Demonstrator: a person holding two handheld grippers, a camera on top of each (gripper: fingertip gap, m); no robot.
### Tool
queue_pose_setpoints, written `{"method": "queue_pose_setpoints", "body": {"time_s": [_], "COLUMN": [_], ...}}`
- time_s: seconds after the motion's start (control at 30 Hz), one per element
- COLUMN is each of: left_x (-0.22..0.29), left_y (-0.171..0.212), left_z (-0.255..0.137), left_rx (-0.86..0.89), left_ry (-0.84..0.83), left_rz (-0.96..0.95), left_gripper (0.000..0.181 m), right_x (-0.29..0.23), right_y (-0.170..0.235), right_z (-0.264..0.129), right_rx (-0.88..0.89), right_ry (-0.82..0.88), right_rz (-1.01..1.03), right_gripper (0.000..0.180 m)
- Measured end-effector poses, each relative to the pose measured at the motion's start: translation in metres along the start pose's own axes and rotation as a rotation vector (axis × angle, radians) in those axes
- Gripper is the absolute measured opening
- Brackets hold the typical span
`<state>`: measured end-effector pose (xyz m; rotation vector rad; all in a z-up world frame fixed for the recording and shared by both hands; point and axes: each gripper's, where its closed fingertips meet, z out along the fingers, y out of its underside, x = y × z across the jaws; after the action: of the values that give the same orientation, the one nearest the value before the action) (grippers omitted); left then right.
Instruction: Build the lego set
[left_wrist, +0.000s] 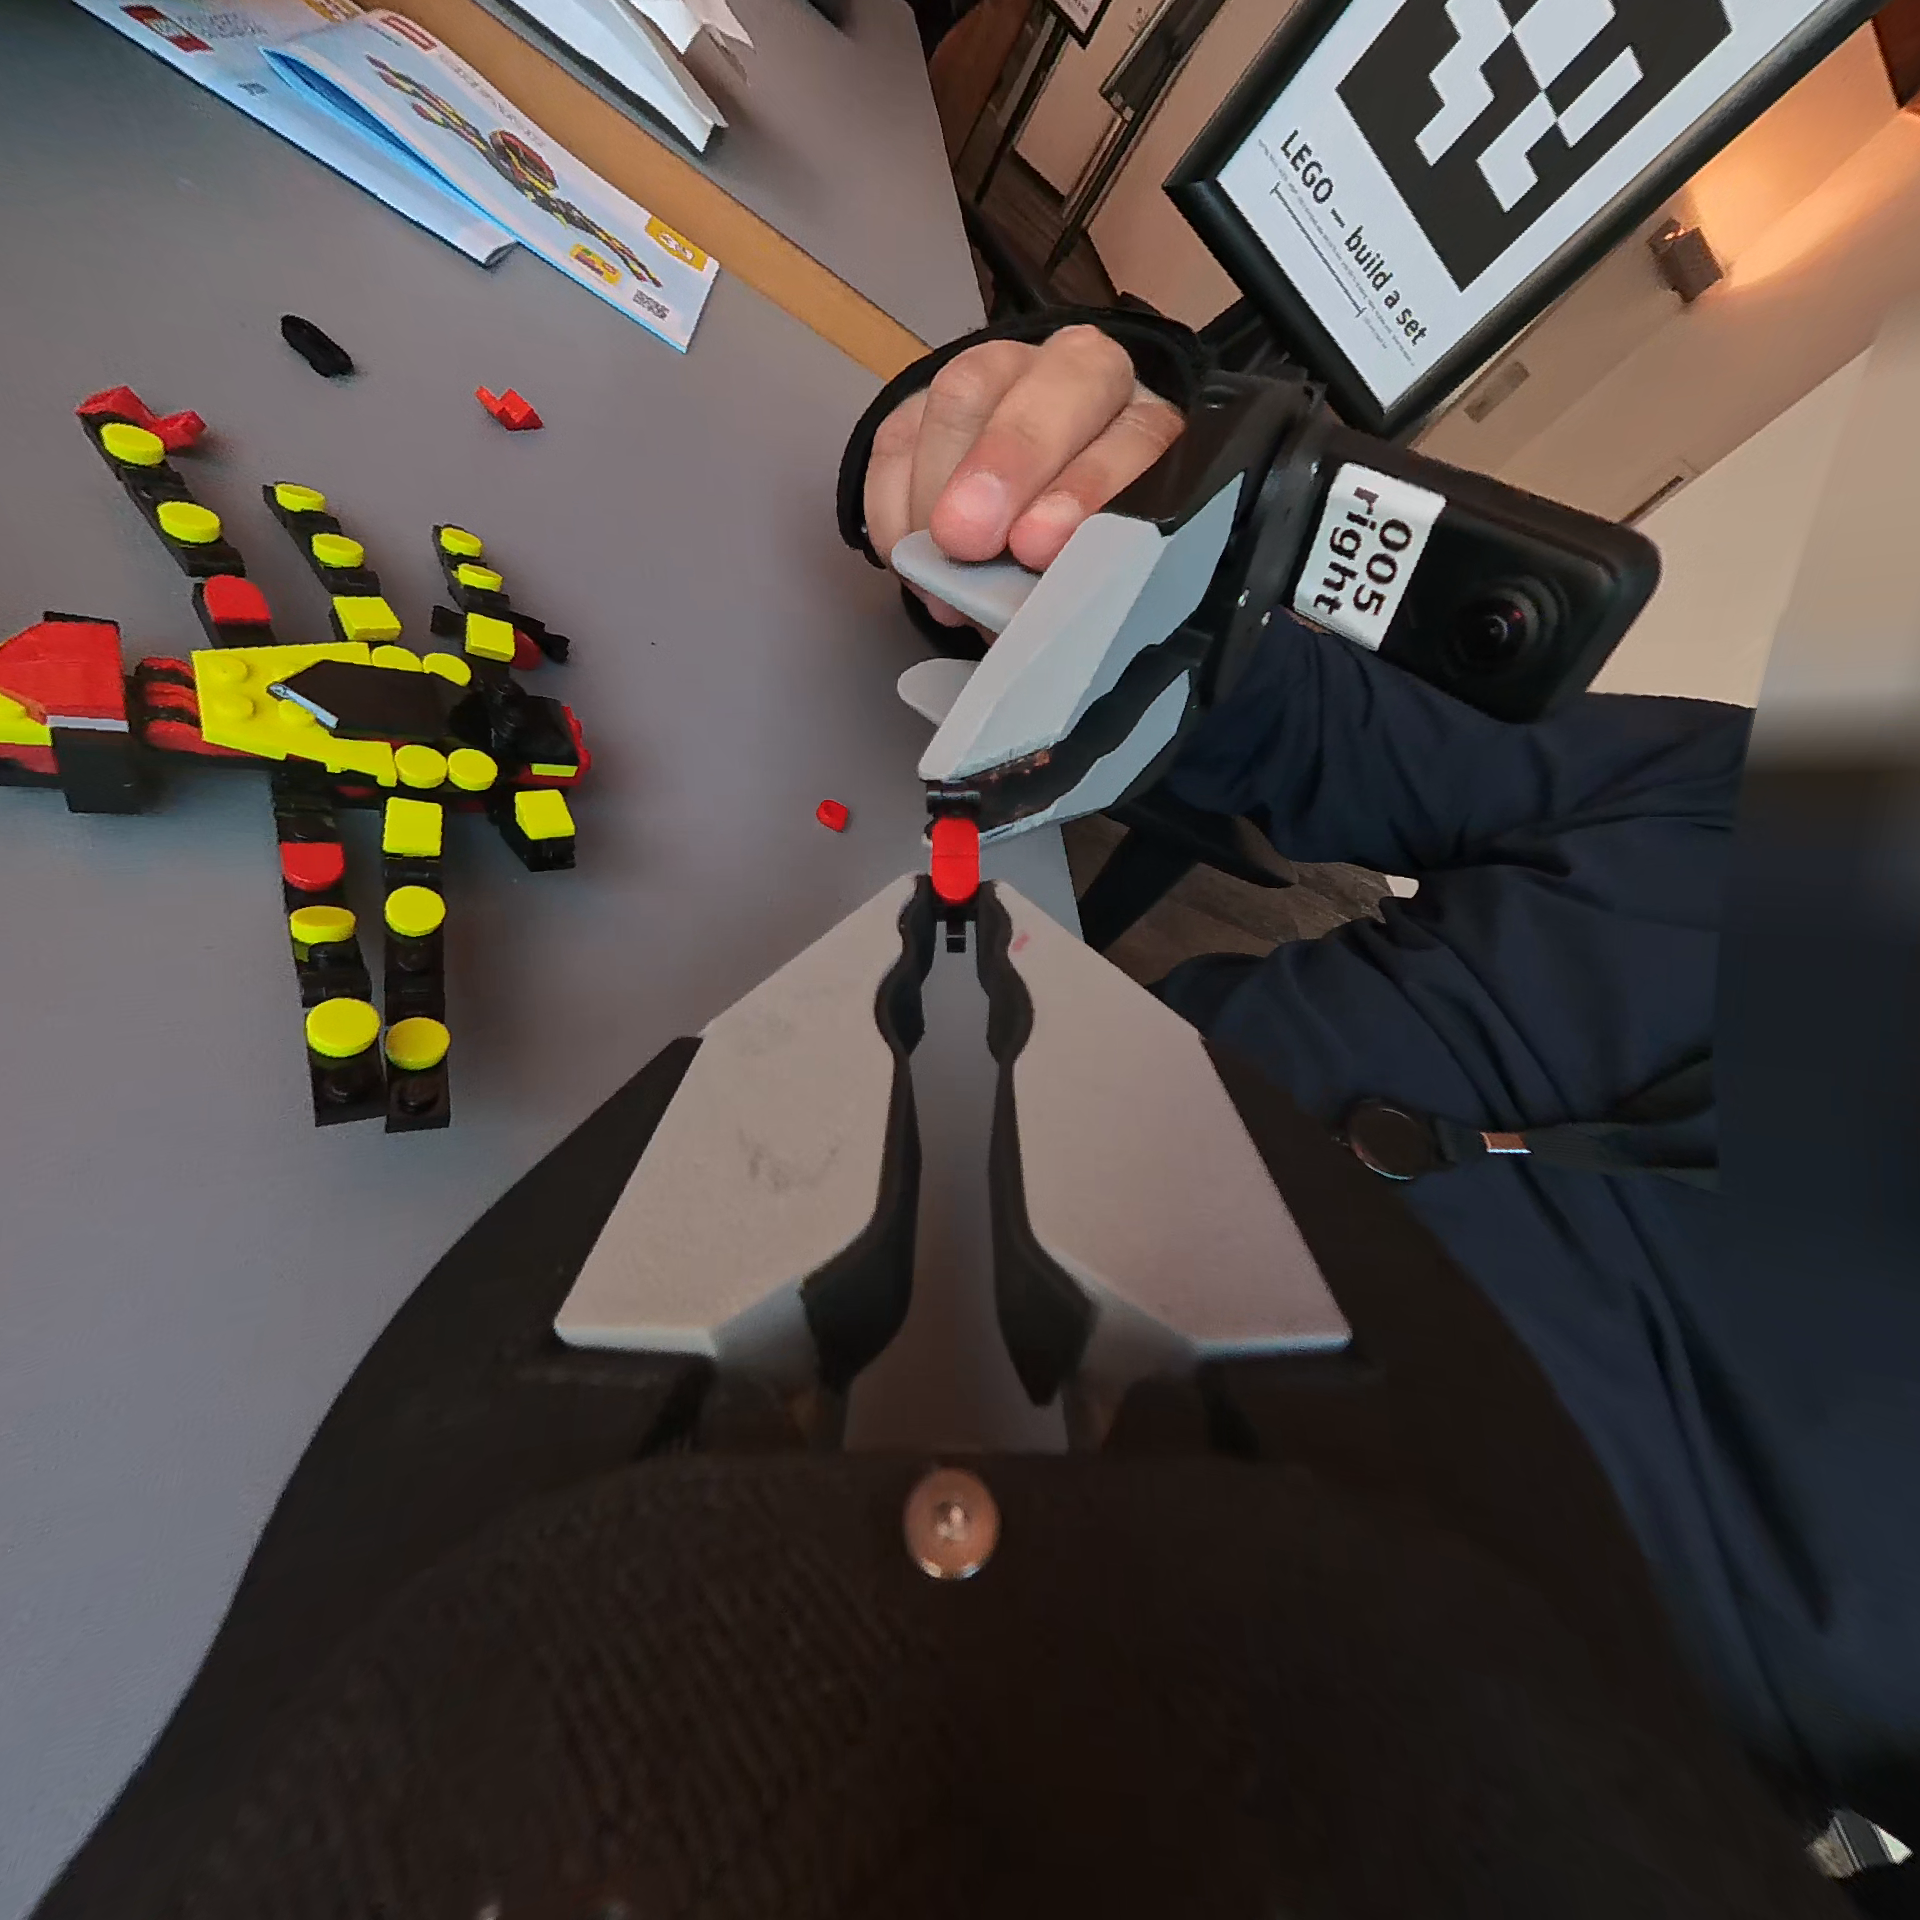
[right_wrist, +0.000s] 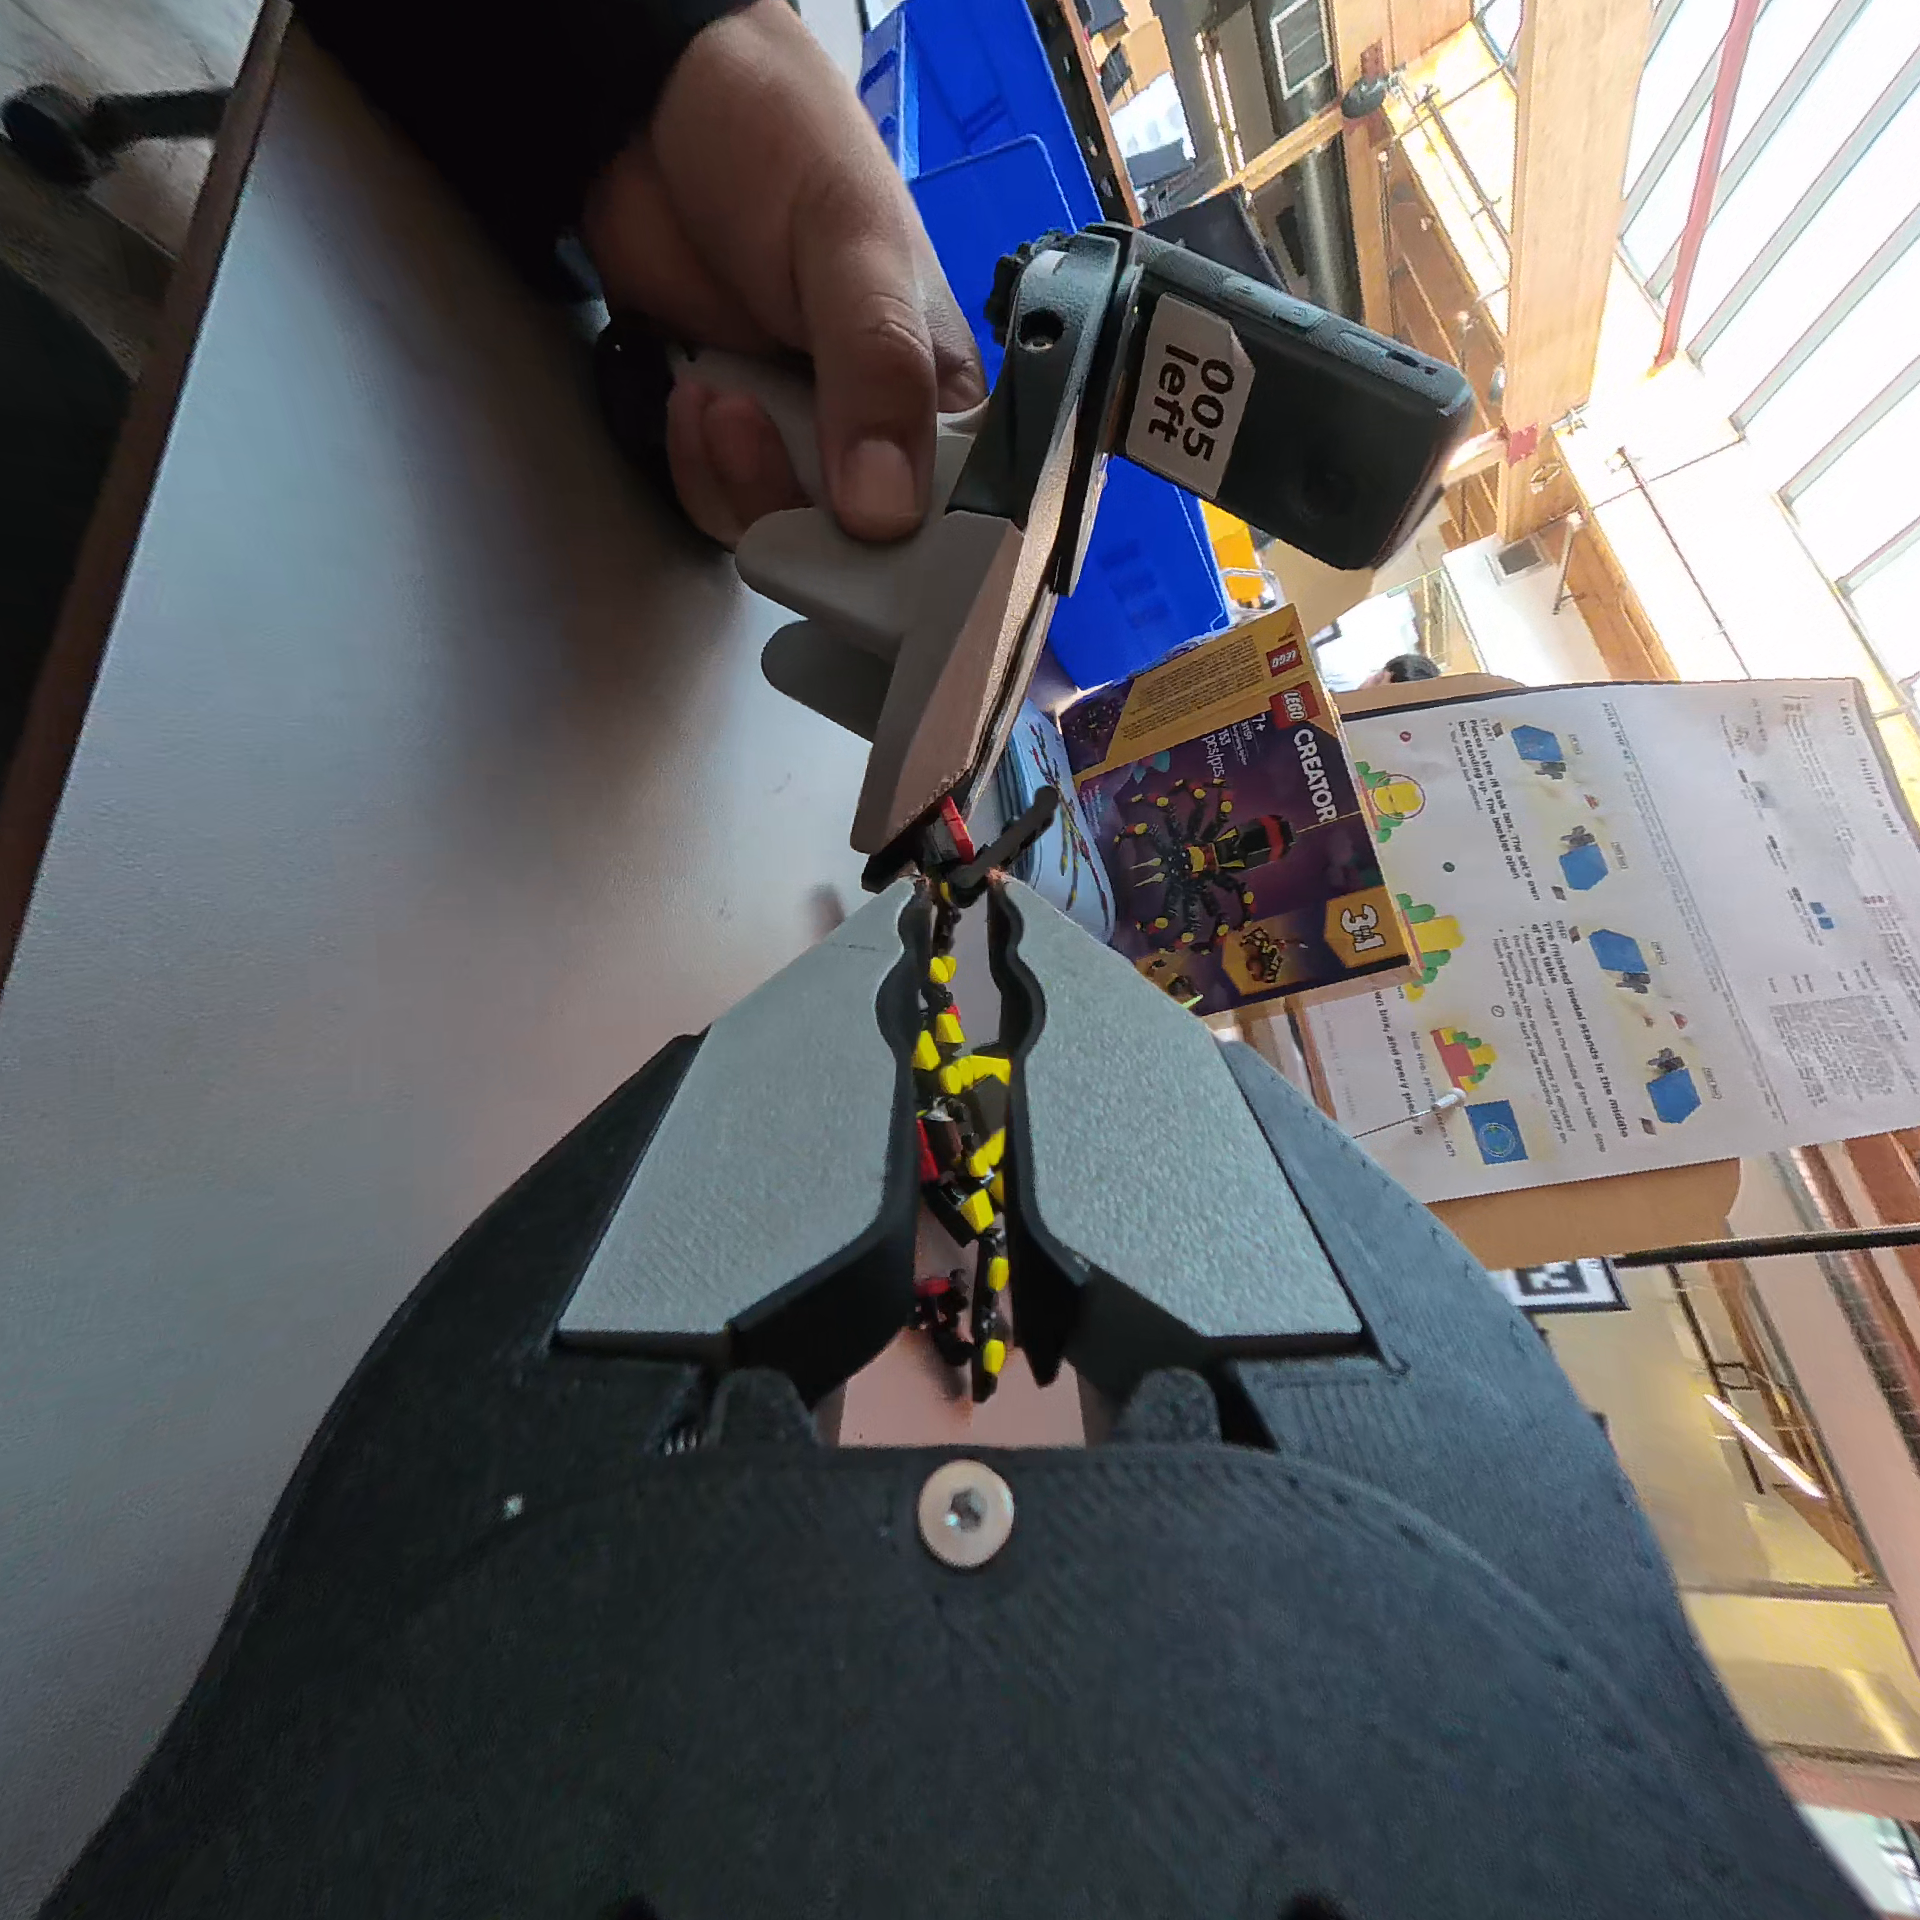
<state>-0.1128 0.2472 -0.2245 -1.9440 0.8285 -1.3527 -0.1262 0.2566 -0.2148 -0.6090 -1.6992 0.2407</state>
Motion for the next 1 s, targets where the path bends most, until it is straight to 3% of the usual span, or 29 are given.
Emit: {"method": "queue_pose_setpoints", "body": {"time_s": [0.17,0.3,0.4,0.47,0.7,0.87,1.0], "left_x": [0.002,0.009,0.015,0.017,0.012,0.012,0.007], "left_y": [-0.009,-0.025,-0.037,-0.045,-0.04,-0.037,-0.036], "left_z": [-0.002,-0.004,-0.007,-0.011,-0.005,-0.002,-0.003], "left_rx": [0.064,0.167,0.246,0.316,0.263,0.241,0.231], "left_ry": [0.002,-0.048,-0.083,-0.096,-0.165,-0.158,-0.164], "left_rz": [0.026,0.166,0.271,0.303,0.361,0.357,0.304], "left_gripper": [0.004,0.004,0.005,0.005,0.005,0.005,0.007], "right_x": [0.007,0.016,0.029,0.03,0.029,0.034,0.029], "right_y": [0.005,-0.001,-0.004,-0.01,-0.018,-0.019,-0.014], "right_z": [-0.002,-0.006,-0.009,-0.013,-0.011,-0.014,-0.008], "right_rx": [0.027,0.118,0.203,0.268,0.343,0.41,0.352], "right_ry": [-0.036,-0.164,-0.22,-0.294,-0.333,-0.336,-0.325], "right_rz": [0.187,0.545,0.788,0.898,1.006,1.059,1.048], "right_gripper": [0.0,0.0,0.018,0.018,0.019,0.004,0.004]}}
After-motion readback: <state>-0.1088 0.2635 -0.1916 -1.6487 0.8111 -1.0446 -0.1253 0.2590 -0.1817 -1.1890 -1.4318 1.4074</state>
